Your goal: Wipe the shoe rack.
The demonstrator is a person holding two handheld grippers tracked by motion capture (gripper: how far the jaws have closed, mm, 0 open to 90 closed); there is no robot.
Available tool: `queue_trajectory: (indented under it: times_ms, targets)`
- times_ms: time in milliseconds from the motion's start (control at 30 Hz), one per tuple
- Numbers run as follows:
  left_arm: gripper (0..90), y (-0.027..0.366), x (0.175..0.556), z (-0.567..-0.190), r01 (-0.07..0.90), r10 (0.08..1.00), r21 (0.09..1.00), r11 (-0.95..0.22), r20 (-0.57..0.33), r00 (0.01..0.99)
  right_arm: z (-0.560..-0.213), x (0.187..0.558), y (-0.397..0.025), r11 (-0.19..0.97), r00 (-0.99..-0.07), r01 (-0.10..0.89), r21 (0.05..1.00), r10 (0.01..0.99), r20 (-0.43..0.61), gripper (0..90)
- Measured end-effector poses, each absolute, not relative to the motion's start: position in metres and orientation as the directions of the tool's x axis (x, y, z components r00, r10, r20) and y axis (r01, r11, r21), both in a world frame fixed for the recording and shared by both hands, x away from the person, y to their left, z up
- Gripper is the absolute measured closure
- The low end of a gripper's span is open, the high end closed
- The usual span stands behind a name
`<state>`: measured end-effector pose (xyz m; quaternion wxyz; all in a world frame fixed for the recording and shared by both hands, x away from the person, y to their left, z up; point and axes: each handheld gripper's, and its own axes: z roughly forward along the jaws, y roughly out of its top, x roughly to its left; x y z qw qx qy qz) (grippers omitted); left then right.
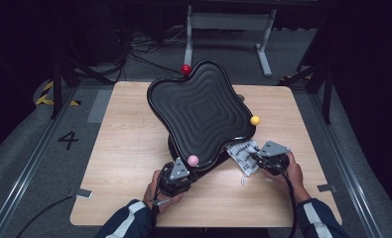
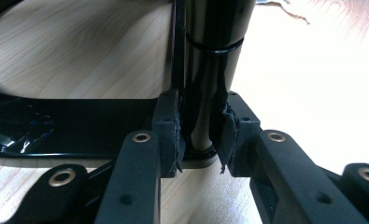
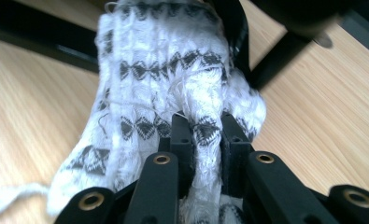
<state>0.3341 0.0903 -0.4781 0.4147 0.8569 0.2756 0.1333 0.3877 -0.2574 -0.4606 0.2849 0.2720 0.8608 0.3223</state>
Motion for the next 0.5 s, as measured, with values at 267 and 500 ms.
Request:
queue_trajectory:
  times_ms: [267,500]
  targets:
    - [71.1,0.089,0.339,-0.478,0.370,0.590,0.785,-0.497,-0.007,0.808,-0.452,0.371,-0.285,0.600,-0.654,0.292,0.745,0.694,-0.303,79.7]
    - [71.9,0.086,0.344,-0.478,0.359,0.576,0.783,-0.508,-0.001,0.818,-0.432,0.352,-0.285,0.564,-0.636,0.232,0.793,0.704,-0.315,79.7]
